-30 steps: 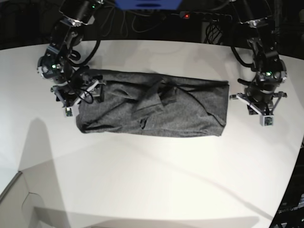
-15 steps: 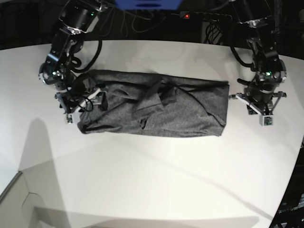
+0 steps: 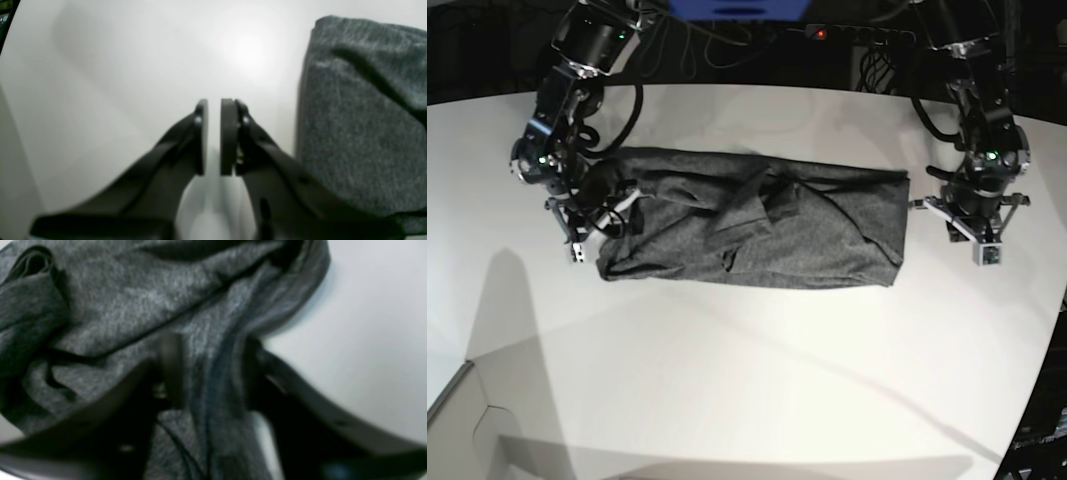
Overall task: Layout the t-shirt on the table in an organized manner, then fold the t-shirt properly
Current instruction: 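Grasp the strip's end with the right gripper and lift it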
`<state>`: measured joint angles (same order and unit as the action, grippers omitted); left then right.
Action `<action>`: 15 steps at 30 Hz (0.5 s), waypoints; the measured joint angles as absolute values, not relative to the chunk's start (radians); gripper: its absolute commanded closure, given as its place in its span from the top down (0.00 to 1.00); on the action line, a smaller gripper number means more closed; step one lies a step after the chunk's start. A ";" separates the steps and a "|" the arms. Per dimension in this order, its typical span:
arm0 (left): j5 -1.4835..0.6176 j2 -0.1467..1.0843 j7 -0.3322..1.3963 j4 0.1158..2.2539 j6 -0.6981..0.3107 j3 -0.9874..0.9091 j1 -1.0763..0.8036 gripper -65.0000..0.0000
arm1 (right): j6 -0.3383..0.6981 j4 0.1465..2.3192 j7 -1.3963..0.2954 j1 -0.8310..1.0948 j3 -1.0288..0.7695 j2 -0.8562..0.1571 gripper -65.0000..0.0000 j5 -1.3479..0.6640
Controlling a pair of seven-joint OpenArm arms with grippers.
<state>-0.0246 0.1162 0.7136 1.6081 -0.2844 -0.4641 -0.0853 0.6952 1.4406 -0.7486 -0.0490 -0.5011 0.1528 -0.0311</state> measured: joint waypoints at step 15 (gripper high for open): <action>-0.012 0.116 0.728 1.608 -0.276 -0.557 -0.059 0.09 | 0.695 1.517 -0.807 -0.036 -0.454 0.153 0.00 0.016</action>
